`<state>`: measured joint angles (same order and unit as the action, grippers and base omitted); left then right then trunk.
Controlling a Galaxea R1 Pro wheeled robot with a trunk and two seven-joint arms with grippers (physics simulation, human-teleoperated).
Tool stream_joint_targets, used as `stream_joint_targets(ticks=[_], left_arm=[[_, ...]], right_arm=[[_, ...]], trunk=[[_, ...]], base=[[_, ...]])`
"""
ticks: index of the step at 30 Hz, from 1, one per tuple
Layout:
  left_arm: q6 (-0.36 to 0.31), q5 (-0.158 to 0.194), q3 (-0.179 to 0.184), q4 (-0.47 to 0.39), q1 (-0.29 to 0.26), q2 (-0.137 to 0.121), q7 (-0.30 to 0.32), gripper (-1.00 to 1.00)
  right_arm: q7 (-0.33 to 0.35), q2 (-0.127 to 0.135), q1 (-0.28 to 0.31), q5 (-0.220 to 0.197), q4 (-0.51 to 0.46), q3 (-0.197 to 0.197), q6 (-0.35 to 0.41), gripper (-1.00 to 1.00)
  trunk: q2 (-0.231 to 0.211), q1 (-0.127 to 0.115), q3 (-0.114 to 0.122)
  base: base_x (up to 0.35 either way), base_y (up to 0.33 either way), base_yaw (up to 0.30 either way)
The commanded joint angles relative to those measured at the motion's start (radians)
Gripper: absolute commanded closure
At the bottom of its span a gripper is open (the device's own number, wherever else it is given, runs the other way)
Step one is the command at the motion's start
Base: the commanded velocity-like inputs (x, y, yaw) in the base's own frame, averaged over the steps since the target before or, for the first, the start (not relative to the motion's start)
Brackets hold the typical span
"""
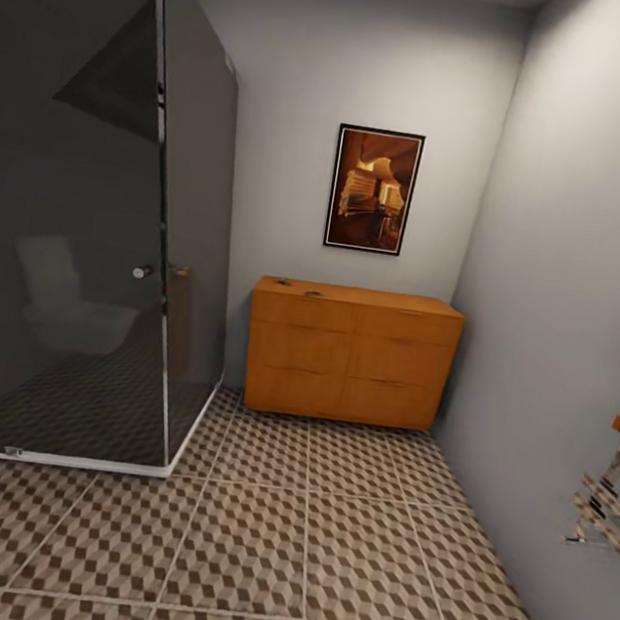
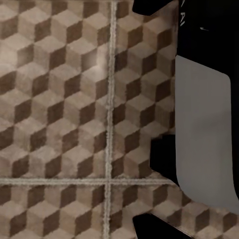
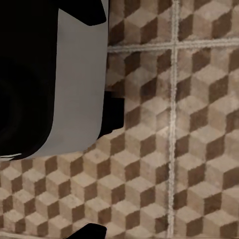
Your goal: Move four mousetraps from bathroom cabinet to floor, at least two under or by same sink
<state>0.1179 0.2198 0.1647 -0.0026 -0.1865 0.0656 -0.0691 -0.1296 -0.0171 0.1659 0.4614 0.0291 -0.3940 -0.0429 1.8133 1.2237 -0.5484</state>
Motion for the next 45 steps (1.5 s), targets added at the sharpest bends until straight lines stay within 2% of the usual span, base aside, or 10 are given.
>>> stream_joint_targets(ticks=[1, 45], left_arm=[[0.003, 0.009, 0.009, 0.001, -0.001, 0.0, -0.003, -1.0], [0.005, 0.009, 0.009, 0.001, -0.001, 0.0, -0.003, -1.0]], right_arm=[[-0.005, 0.0, 0.001, 0.01, 0.003, -0.009, -0.005, -1.0], [-0.005, 0.001, 0.001, 0.009, 0.003, -0.008, -0.005, -1.0]], trunk=[[0.0, 0.0, -0.001], [0.0, 0.0, -0.001]], base=[[0.323, 0.0, 0.0], [0.323, 0.0, 0.0]])
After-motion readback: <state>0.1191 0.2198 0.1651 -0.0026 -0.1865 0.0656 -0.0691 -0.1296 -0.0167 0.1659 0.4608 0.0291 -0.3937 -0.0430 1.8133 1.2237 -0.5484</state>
